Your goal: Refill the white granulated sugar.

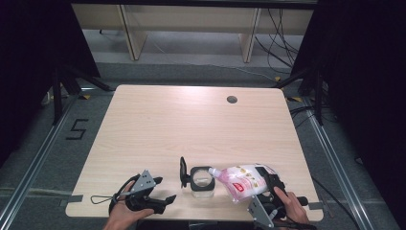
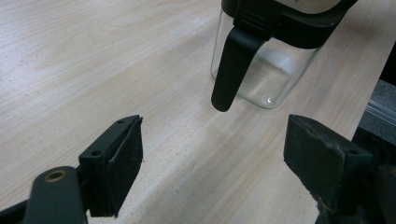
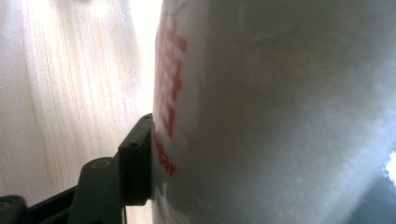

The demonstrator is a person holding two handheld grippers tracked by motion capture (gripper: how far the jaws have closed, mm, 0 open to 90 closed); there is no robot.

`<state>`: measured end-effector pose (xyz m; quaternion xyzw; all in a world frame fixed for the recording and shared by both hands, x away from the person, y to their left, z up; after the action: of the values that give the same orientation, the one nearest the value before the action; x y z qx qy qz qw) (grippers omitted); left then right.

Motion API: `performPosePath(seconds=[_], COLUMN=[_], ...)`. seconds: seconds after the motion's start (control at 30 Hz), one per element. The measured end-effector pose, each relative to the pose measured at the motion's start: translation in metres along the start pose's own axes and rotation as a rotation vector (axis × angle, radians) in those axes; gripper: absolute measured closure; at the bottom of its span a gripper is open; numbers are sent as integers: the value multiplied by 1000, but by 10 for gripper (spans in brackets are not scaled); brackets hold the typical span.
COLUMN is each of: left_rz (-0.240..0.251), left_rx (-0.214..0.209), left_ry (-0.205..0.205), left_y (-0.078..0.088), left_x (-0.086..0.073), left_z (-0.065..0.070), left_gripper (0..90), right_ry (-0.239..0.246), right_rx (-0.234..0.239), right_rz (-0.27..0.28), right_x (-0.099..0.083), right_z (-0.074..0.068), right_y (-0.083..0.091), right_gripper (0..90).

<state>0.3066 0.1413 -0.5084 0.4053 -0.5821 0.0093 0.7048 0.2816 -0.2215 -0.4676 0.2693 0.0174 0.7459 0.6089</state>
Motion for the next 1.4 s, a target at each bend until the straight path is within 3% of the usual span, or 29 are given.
performPosePath(seconds=[0.03, 0.07, 0.1, 0.13, 0.17, 0.33, 0.37, 0.4, 0.43, 0.47, 0.5, 0.53, 0.57, 0.6, 0.63, 0.67, 0.7, 0.77, 0.8, 0.87, 0.9, 0.93, 1.03, 1.07, 1.1, 1.17, 1.27, 1.3, 1.4], left_rz=[1, 14, -7, 0, 1, 13, -9, 11, -9, -7, 2, 13, -5, 4, -6, -4, 15, -2, -6, 14, -3, 24, 20, -7, 16, 31, 9, 13, 5], left_rx=[0, 5, 12, 1, 1, 9, 14, 8, 14, 15, 9, 7, 14, 9, 14, 12, 6, 13, 15, 8, 14, 3, 7, 16, 4, 3, 11, 10, 2], left_ry=[1, 12, -11, -1, 1, 4, -20, -3, -26, -15, -1, 12, -10, -2, -14, -9, 13, -8, -12, 12, -15, 0, 5, -13, 5, -19, -30, -26, -30], left_y=[0, 0, 1, 0, 0, 0, 1, 0, 2, 1, 0, 0, 1, 0, 1, 1, 0, 1, 1, 0, 1, -1, 0, 1, 0, -1, 0, 0, 0], left_x=[0, 1, 0, 0, 0, 0, 0, 1, 0, 0, 0, 1, 0, 0, 0, 0, 1, 0, 0, 1, 0, 1, 1, 0, 1, 1, 1, 1, 1], left_z=[0, 1, -1, 0, 0, 1, -2, 0, -2, -1, 0, 1, -1, 0, -1, -1, 1, -1, -1, 1, -1, 1, 1, -1, 1, 0, -1, 0, -1], left_gripper=[194, 194, 194, 194, 194, 194, 194, 194, 194, 194, 194, 194, 194, 194, 194, 194, 194, 194, 194, 194, 194, 194, 194, 194, 194, 194, 194, 194, 194], right_ry=[-21, 7, -1, 62, 22, 94, 101, 135, 143, 158, 216, 173, 191, 246, 205, 218, 267, 208, 287, 297, 306, 309, 312, 326, 309, 389, 380, 341, 379], right_rx=[1, -3, -11, -23, -24, -53, -61, -62, -65, -74, -79, -74, -77, -85, -82, -83, -91, -85, -101, -94, -102, -98, -106, -115, -119, -115, -125, -140, -140], right_rz=[-13, -4, -24, -15, -28, -37, -37, -38, -43, -49, -38, -44, -43, -39, -48, -45, -40, -39, -50, -56, -61, -53, -62, -51, -60, -63, -51, -45, -50], right_x=[0, 0, -1, 1, 0, 3, 4, 5, 5, 6, 9, 7, 8, 11, 9, 10, 12, 9, 13, 13, 13, 13, 12, 13, 12, 17, 16, 13, 15], right_z=[-2, -2, -5, -2, -6, -6, -6, -4, -5, -5, -3, -6, -6, -4, -7, -7, -4, -9, -5, -5, -5, -5, -7, -6, -8, -3, -4, -7, -5], right_y=[1, -1, 0, -1, -1, -1, -2, -2, -2, -1, -2, -2, -2, -2, -2, -2, -2, -3, -1, -2, -2, -3, -3, -4, -3, -2, -3, -3, -3], right_gripper=[377, 377, 377, 377, 378, 379, 379, 379, 380, 380, 380, 380, 381, 381, 381, 381, 382, 383, 383, 384, 385, 385, 387, 387, 387, 389, 390, 390, 391])
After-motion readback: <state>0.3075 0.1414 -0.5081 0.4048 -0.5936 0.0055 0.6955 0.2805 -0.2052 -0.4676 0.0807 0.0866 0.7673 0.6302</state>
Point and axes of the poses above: each handheld gripper's, and its own axes: y roughly backward along the jaws, x roughly out of its top, z roughly to its right, the point moved 2 cm from there along -y, roughly forward along the jaws, and after that the axes turned 9 degrees about -y, right-handed, at the moved point
